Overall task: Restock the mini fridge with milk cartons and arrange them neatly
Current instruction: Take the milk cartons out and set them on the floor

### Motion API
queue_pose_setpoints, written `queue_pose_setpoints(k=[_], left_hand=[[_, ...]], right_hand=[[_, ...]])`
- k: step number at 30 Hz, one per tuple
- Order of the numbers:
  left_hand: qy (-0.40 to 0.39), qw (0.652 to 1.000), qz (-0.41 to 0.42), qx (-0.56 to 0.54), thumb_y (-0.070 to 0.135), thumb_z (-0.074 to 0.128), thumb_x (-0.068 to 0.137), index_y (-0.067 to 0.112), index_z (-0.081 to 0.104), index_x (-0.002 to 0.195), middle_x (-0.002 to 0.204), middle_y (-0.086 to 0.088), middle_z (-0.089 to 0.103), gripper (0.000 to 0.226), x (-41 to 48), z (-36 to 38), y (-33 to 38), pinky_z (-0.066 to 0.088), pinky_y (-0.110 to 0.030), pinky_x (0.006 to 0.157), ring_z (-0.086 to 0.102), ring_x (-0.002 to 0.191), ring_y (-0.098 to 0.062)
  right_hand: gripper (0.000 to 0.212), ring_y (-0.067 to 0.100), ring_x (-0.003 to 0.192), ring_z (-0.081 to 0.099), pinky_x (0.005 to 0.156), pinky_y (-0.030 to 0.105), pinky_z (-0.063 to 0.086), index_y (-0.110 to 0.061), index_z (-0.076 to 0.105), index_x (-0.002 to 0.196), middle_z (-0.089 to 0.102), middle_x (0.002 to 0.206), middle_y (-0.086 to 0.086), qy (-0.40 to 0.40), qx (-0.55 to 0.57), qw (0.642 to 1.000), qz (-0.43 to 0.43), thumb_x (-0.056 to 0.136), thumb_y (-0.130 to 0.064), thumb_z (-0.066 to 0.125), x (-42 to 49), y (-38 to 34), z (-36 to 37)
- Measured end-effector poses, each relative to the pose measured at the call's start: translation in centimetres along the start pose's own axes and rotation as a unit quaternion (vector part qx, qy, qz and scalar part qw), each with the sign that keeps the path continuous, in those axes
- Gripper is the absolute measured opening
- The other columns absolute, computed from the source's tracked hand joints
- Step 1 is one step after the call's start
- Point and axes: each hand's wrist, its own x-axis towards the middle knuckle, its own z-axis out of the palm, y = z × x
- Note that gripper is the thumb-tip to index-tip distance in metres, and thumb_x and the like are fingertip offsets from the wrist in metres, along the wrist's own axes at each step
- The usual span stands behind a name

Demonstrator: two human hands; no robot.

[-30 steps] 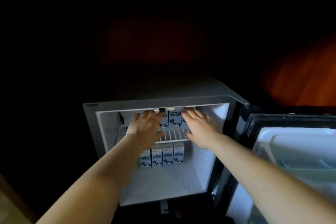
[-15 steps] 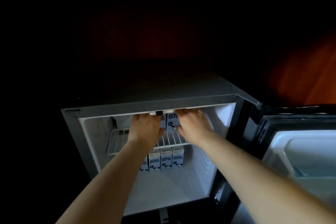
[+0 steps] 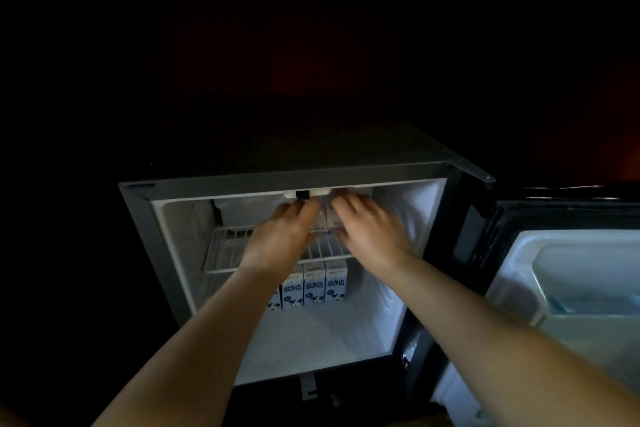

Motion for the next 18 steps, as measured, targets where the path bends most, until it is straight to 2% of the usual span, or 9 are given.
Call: queue_pose_setpoints(k=[3,6,8,11,13,16,18], left_hand=[[-0.007,1.0,0.013,0.025,0.025,0.058,0.091,0.016,0.04,0.133,0.114,-0.006,0.062,0.046,-0.2,-0.1,0.0,0.057,-0.035,0.076,0.062,0.103,-0.023],[-0.014,0.999,0.01,0.042,0.029,0.061,0.089,0.012,0.044,0.133,0.109,-0.008,0.066,0.05,-0.3,-0.1,0.0,0.058,-0.036,0.069,0.067,0.094,-0.026],[-0.018,0.997,0.018,0.07,0.032,0.069,0.082,0.01,0.055,0.122,0.101,-0.008,0.069,0.048,-0.5,-0.2,0.0,0.057,-0.035,0.061,0.069,0.085,-0.026],[-0.037,0.994,0.039,0.092,0.028,0.087,0.06,0.009,0.065,0.101,0.081,-0.007,0.072,0.049,-1.1,-0.4,0.0,0.056,-0.03,0.044,0.071,0.068,-0.024],[-0.018,0.994,0.054,0.098,0.027,0.088,0.055,0.011,0.067,0.096,0.079,-0.004,0.073,0.048,-1.6,-0.7,0.2,0.054,-0.028,0.04,0.071,0.068,-0.021],[-0.008,0.993,0.057,0.099,0.032,0.087,0.056,0.014,0.068,0.095,0.079,0.0,0.072,0.048,-2.5,-1.9,0.7,0.051,-0.028,0.038,0.071,0.07,-0.019],[-0.018,0.995,0.043,0.089,0.035,0.081,0.066,0.014,0.065,0.104,0.089,-0.001,0.072,0.046,-3.0,-2.9,1.4,0.052,-0.032,0.046,0.07,0.08,-0.022]], right_hand=[[0.038,0.023,0.09,0.068,0.07,0.036,0.056,-0.013,0.064,0.107,0.069,0.101,0.003,-0.02,-0.009,1.0,-0.022,0.071,-0.015,0.077,-0.6,0.0,0.5],[0.042,0.022,0.075,0.068,0.06,0.034,0.058,-0.013,0.068,0.091,0.069,0.085,0.001,-0.007,-0.015,0.999,-0.031,0.054,-0.015,0.087,-1.4,0.1,1.3],[0.043,0.021,0.069,0.067,0.057,0.032,0.058,-0.013,0.068,0.085,0.068,0.079,0.0,0.006,-0.013,0.999,-0.03,0.048,-0.013,0.089,-1.7,0.0,1.4],[0.049,0.021,0.07,0.069,0.061,0.032,0.059,-0.012,0.068,0.087,0.071,0.08,0.0,0.009,-0.006,0.999,-0.031,0.042,-0.008,0.089,-2.0,0.0,0.7],[0.051,0.021,0.071,0.07,0.062,0.033,0.059,-0.012,0.067,0.089,0.072,0.081,0.0,0.002,-0.003,1.0,-0.031,0.043,-0.006,0.088,-2.1,0.2,-0.1],[0.048,0.02,0.065,0.069,0.059,0.03,0.055,-0.014,0.066,0.089,0.071,0.074,-0.001,-0.001,0.003,0.999,-0.032,0.048,-0.014,0.09,-2.5,0.6,-1.3],[0.045,0.02,0.059,0.067,0.055,0.026,0.052,-0.016,0.064,0.084,0.068,0.067,-0.003,0.004,-0.007,0.999,-0.036,0.049,-0.025,0.091,-2.9,0.8,-2.3]])
